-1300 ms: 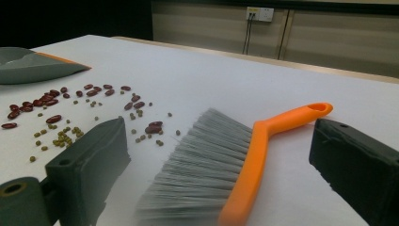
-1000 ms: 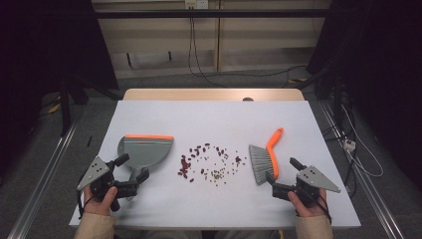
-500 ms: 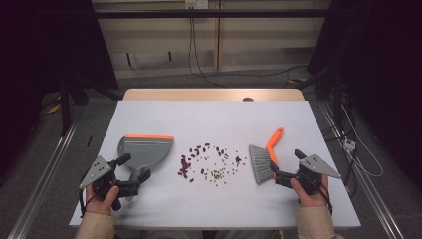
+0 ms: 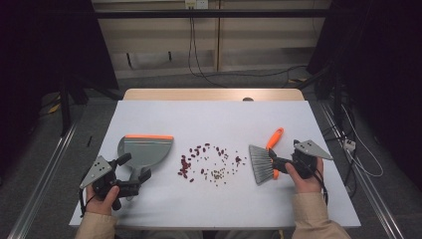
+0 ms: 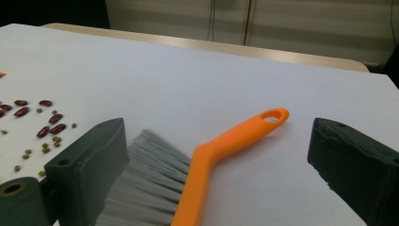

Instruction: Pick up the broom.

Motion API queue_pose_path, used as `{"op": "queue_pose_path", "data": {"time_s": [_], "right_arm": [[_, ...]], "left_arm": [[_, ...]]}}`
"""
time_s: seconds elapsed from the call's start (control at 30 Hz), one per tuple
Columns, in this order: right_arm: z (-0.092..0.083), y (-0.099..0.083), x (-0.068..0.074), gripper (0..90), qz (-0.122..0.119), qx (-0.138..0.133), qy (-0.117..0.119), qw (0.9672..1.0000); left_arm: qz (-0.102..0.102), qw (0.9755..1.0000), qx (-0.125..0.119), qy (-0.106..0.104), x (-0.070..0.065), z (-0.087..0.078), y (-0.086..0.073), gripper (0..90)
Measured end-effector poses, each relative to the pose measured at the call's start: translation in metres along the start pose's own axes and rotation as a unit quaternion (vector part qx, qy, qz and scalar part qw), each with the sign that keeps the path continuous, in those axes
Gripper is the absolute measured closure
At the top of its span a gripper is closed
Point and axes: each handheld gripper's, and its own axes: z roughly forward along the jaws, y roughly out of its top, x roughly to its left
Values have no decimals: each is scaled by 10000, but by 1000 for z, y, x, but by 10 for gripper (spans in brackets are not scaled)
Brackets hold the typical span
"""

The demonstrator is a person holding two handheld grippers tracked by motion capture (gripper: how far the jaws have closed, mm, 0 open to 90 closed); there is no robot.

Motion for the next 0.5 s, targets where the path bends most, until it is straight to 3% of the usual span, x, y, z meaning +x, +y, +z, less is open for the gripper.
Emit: {"op": "queue_pose_path", "data": {"time_s": [0.3, 0.5], "right_arm": [[18, 8, 0, 56, 141, 84, -86, 9998], [30, 8, -2, 66, 189, 300, -160, 9992]], "left_arm": [[5, 10000, 1, 11, 0, 0, 0, 36], [-13, 10000, -6, -6, 0, 1, 0, 37]]}}
